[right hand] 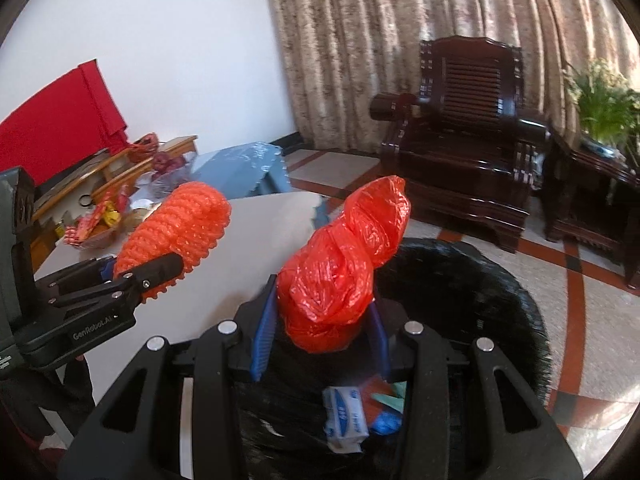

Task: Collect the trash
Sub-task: 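Carry net and bag over the bin and open both grippers, then move both tools back toward the table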

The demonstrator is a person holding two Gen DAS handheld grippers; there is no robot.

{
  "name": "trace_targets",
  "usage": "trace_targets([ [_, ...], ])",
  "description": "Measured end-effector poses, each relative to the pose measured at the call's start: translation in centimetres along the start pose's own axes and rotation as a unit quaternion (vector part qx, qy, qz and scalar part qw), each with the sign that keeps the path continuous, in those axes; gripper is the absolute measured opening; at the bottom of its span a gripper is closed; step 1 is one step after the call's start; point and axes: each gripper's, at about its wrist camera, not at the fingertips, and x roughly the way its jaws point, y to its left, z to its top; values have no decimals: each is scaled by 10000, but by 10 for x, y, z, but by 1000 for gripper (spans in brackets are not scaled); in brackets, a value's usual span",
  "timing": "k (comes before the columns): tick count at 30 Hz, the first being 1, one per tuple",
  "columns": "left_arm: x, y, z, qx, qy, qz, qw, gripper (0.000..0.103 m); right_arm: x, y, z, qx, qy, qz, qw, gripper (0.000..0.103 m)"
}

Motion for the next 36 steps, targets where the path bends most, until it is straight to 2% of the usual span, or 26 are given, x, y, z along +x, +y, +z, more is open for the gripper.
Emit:
trace_targets([
  [11,43,-50,-9,270,224,-417,9985,43,11,-46,-19,147,199,-339,9991,39],
  [23,76,-64,-17,382,482,-423,9972,44,46,-73,-31,327,522,-474,9970,40],
  [25,78,-62,-16,359,506,-479,9969,49,49,-74,-32,324,541,-578,9963,45],
  [26,79,-62,-15,344,506,-501,9969,54,50,-76,-33,336,552,-610,9960,51],
  [28,77,-59,-14,291,463,-586,9968,61,48,-77,-32,360,536,-669,9957,55],
  [30,76,-57,-12,269,467,-627,9966,71,45,-81,-33,387,496,-789,9949,75],
  [34,69,-49,-12,84,439,-763,9961,78,34,-86,-32,486,359,-1012,9930,90],
  [36,65,-46,-11,34,407,-736,9964,79,29,-87,-31,553,297,-1056,9924,91],
])
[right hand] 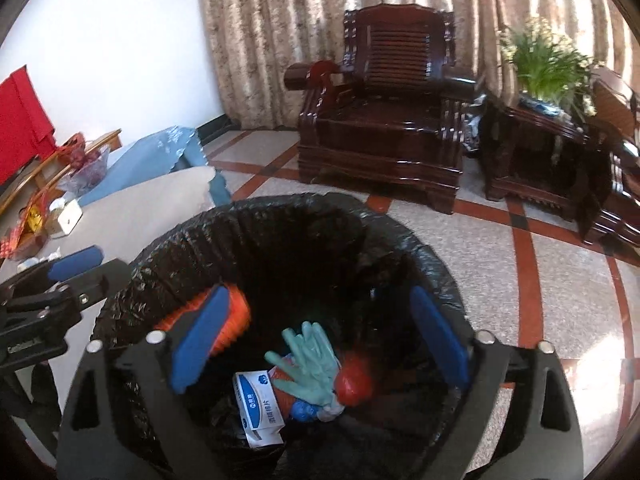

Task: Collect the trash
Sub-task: 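Move both tools back toward the table, then grasp the blue-white paper cup with the left gripper while the right grasps crumpled tissue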

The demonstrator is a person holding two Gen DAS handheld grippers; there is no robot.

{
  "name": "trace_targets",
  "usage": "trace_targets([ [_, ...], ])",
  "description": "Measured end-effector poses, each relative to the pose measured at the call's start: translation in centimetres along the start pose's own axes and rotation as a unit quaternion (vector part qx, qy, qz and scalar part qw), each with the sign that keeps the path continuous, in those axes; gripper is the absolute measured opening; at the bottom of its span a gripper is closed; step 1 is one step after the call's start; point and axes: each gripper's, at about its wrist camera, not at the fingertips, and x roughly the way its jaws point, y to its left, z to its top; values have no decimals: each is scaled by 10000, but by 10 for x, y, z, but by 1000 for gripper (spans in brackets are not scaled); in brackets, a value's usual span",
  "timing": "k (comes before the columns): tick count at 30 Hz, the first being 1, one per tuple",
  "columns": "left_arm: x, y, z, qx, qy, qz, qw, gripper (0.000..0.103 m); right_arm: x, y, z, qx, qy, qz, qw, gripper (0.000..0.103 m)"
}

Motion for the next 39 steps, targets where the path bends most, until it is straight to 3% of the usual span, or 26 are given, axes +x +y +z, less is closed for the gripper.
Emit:
trace_targets([
  [8,-41,16,8,-15,-451,330,9984,83,-30,19,13,110,-323,183,9993,95],
  [19,-115,94,-1,-415,-970,1255,9865,87,-36,119,34,-472,-414,973,9933,98],
  [23,-136,134,-16,-606,-986,1732,9781,87,-28,168,37,-744,-355,1318,9878,98],
  [30,-171,203,-56,-961,-900,2628,9558,87,-14,242,33,-1133,-375,1803,9763,98],
  [35,-183,242,-82,-1114,-697,3066,9427,87,2,289,19,-1331,-244,1996,9705,98],
  [39,-187,264,-93,-1299,-620,3197,9365,87,13,317,10,-1452,-153,2065,9675,98],
])
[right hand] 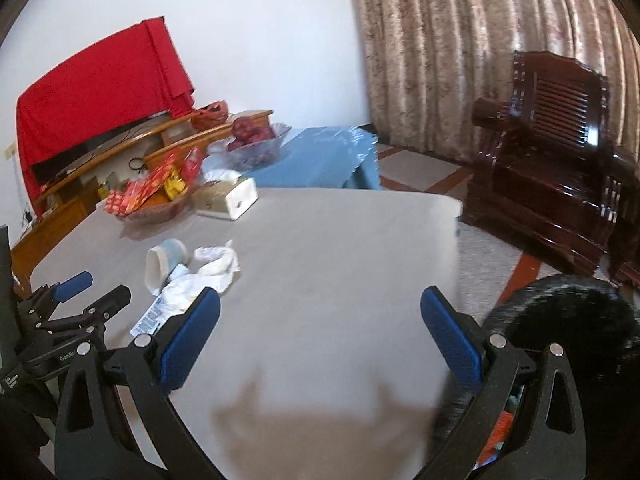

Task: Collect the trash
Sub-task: 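Grasp the blue-white paper cup with the left gripper while the right grasps crumpled tissue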

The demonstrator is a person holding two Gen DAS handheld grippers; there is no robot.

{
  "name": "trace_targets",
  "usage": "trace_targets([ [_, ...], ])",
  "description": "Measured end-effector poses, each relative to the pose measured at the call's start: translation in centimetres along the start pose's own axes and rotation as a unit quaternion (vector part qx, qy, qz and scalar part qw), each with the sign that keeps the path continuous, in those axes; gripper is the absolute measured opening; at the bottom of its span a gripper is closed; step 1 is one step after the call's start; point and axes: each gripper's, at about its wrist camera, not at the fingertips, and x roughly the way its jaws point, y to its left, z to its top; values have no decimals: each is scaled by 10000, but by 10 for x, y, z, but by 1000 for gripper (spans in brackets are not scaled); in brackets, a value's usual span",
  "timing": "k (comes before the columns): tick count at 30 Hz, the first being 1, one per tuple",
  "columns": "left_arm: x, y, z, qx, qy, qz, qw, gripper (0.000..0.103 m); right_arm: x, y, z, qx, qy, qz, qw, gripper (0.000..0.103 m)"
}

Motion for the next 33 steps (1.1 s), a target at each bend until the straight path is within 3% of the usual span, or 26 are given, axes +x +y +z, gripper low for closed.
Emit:
trace_targets([
  [8,31,19,8,-156,-22,92,9998,87,45,27,7,-178,183,-94,9996,98],
  [17,98,30,19,-260,237,254,9991,84,87,34,21,-304,372,-98,9988,98],
  [19,107,34,19,-340,341,205,9986,77,96,38,24,-357,410,-93,9985,98],
  [22,117,41,19,-524,464,87,9975,56,109,46,27,-384,495,-9,9980,97],
  [24,120,46,18,-634,493,28,9968,34,116,52,28,-411,519,67,9978,97],
  [27,117,53,17,-723,421,36,9965,25,126,67,30,-507,544,227,9970,97],
  [33,97,76,18,-950,201,175,9951,20,149,91,28,-594,694,419,9949,93],
])
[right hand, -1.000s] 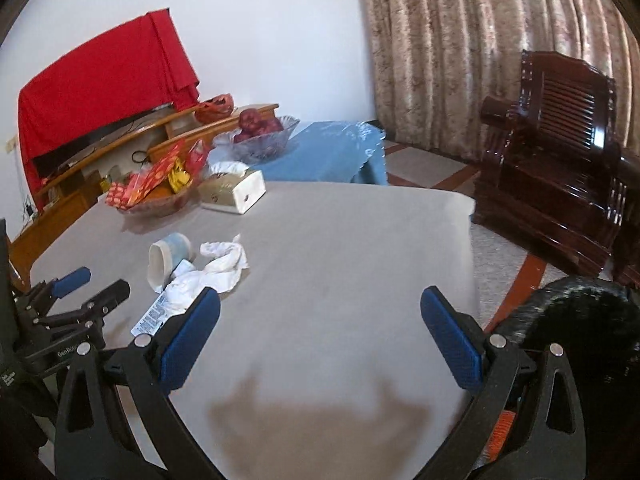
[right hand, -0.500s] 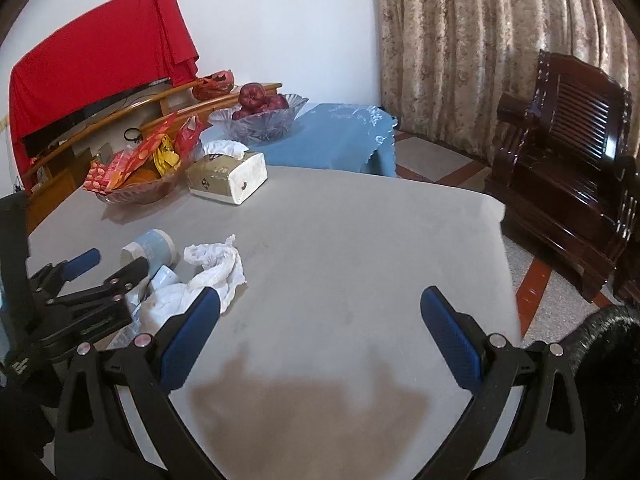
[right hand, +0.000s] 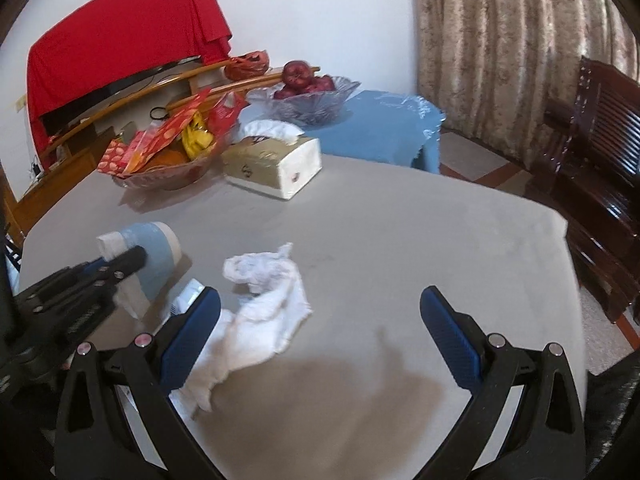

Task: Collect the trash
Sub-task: 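Grasp the blue-white paper cup with the left gripper while the right grasps crumpled tissue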

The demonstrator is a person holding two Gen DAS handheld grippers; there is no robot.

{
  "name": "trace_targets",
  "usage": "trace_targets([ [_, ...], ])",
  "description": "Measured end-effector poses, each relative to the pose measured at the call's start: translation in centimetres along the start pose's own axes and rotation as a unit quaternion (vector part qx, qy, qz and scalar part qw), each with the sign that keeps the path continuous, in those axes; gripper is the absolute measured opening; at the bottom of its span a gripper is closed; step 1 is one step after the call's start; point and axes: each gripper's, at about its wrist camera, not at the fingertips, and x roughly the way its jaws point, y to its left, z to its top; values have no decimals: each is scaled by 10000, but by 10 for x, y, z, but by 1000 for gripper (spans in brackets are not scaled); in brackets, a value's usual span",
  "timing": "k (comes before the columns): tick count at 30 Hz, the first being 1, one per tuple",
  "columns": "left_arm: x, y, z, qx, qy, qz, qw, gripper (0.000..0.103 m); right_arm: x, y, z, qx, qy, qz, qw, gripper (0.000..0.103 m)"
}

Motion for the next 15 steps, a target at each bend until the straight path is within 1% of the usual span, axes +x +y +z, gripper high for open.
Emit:
trace_targets([
  [1,-4,4,0,-33,-23,28,10000,20,6,3,1,-17,53,1,10000,91],
  [3,-9,11,-1,-79,-37,85,9999,20,20,8,1,-25,183,16,9998,83],
  [6,-16,19,-5,-100,-15,164,9998,20,39,12,0,-17,419,63,9991,78],
  [7,-18,20,-7,-96,-3,193,9998,20,45,14,-1,-39,530,102,9985,71],
  [9,-22,21,-11,-89,22,234,9997,20,55,16,-4,-62,731,239,9970,50],
  [10,-23,23,-12,-78,30,241,9997,20,59,18,-5,-47,810,361,9961,44],
  [11,-24,23,-12,-65,34,248,9997,20,60,19,-5,-19,865,519,9949,30],
  [12,-25,23,-13,-48,43,249,9997,20,59,20,-5,-18,866,595,9945,20],
  [13,-26,21,-13,-44,54,246,9997,20,56,22,-4,-42,833,631,9945,15],
  [14,-27,20,-14,-48,61,242,9997,20,51,23,-2,-79,784,676,9946,4],
  [15,-29,19,-14,-62,61,221,9997,20,47,22,0,-78,756,711,9946,4],
])
